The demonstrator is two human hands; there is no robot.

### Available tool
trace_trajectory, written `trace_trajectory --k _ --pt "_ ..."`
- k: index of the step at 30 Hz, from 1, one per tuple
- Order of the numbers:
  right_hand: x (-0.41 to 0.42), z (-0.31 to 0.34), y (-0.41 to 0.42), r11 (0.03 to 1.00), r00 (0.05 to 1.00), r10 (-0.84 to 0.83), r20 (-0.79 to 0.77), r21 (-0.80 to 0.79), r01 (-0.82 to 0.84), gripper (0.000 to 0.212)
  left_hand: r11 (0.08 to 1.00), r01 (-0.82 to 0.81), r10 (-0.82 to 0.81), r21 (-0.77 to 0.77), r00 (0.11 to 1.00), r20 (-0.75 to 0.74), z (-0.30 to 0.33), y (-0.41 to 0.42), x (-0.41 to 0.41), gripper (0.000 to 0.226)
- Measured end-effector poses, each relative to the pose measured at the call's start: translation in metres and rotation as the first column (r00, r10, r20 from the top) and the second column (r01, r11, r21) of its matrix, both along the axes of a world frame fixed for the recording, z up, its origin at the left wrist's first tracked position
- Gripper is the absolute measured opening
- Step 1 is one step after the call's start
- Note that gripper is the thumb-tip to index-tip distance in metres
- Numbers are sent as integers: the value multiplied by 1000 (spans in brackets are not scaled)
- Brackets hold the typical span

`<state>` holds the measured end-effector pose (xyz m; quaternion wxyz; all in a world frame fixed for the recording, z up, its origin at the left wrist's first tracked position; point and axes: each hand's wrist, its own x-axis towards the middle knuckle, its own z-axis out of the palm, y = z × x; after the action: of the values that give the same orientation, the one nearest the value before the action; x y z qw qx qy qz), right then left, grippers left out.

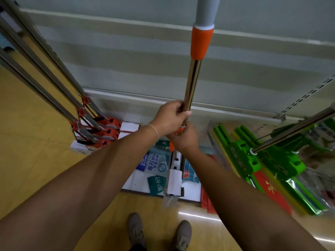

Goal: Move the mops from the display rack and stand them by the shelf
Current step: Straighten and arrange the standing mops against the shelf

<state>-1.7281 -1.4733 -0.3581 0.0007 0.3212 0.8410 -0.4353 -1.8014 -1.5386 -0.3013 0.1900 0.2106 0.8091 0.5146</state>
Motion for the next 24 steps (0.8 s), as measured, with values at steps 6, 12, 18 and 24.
trace_trajectory --k 6,12,18,24 --pt "5 -16 -3 997 995 -76 -63 17 77 31 997 57 -59 59 998 23 1 -8 2 23" --pt "19 -19 -4 993 995 -66 -77 97 73 25 995 99 -100 29 995 30 3 -8 8 18" --pt "25 -18 3 998 993 21 -117 65 -13 9 999 54 -54 -3 998 -28 4 -9 10 22" --pt "18 -13 15 990 991 102 -89 -89 -109 55 995 9 -23 -99 990 -141 8 -9 0 29"
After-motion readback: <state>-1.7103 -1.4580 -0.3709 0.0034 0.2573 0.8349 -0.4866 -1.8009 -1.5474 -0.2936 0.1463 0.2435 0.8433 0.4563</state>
